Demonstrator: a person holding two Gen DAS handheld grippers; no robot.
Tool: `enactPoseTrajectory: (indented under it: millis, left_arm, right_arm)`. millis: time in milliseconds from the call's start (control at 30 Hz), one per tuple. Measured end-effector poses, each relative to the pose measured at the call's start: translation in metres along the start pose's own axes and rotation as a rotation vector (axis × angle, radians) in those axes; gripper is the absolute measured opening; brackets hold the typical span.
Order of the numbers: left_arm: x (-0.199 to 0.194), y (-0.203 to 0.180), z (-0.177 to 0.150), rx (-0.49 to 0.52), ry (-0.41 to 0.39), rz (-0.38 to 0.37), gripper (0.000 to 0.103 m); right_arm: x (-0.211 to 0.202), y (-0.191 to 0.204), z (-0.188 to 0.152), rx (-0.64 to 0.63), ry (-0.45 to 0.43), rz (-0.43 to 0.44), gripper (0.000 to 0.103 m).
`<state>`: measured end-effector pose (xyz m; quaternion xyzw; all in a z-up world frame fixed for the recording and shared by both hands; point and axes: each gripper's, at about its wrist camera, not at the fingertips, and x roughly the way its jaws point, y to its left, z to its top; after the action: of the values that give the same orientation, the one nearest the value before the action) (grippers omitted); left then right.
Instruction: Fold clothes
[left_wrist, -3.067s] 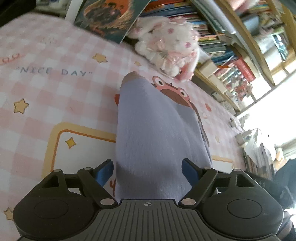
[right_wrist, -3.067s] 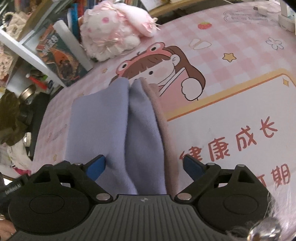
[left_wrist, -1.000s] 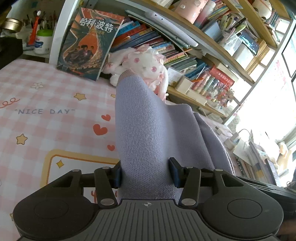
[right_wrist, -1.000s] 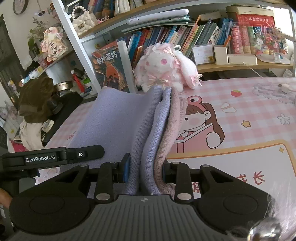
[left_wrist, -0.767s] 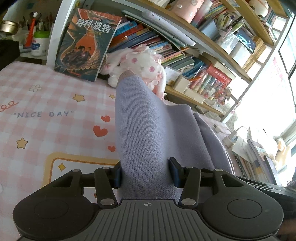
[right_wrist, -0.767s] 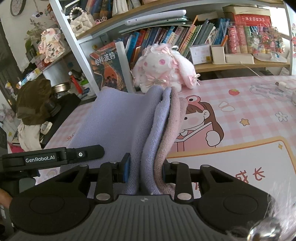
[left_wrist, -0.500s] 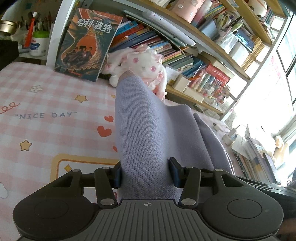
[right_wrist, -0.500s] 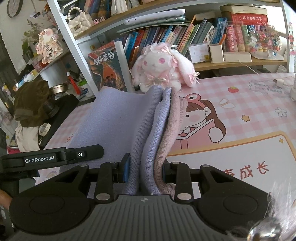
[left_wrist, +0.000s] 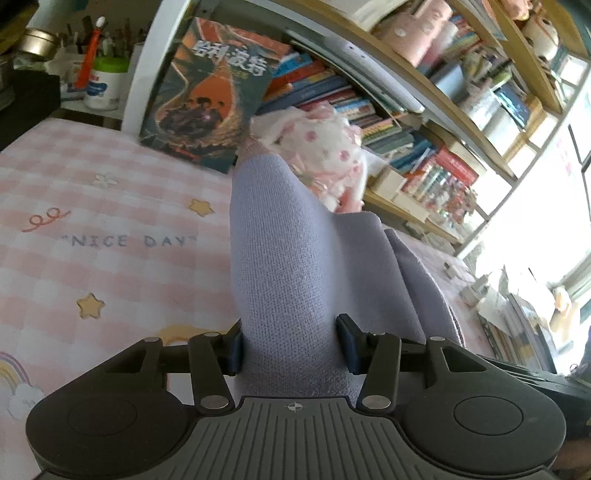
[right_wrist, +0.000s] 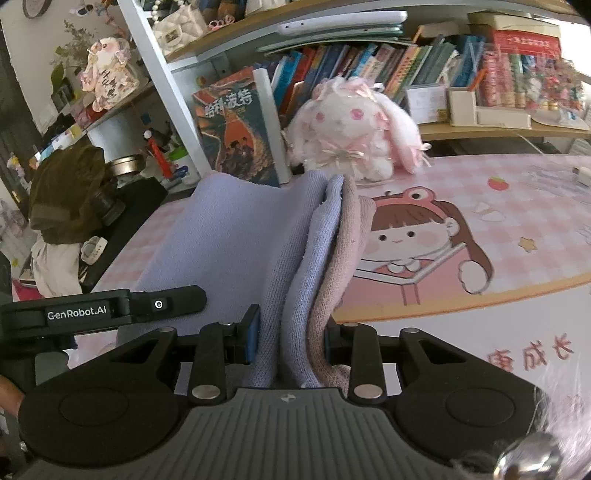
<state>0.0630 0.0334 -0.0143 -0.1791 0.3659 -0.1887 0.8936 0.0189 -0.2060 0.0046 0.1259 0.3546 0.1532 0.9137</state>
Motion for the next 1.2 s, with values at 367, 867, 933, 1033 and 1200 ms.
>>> enactPoseTrajectory:
  millis: [367, 867, 933, 1033, 1200]
  left_arm:
    - [0.03, 0.034, 0.047, -0.033, -0.042, 0.021, 0.048]
    - [0.095, 0.067, 0.089, -0.062, -0.016, 0.042, 0.048]
    - [0.102, 0.07, 0.091, -0.06, -0.011, 0.044, 0.048]
    - [0.112, 0.077, 0.092, -0.071, -0.005, 0.045, 0.048]
    - [0.129, 0.096, 0.087, -0.128, 0.023, 0.049, 0.052]
  right_arm:
    - [0.06, 0.008, 0.047, -0.036, 0.001, 0.036, 0.029]
    - [0.141, -0.013, 0.089, -0.02, 0.022, 0.05, 0.029]
    - [0.15, -0.017, 0.091, -0.013, 0.026, 0.055, 0.029]
    - [0.162, -0.024, 0.09, -0.003, 0.024, 0.063, 0.029]
    - [0.18, -0.043, 0.086, 0.059, 0.028, 0.084, 0.034]
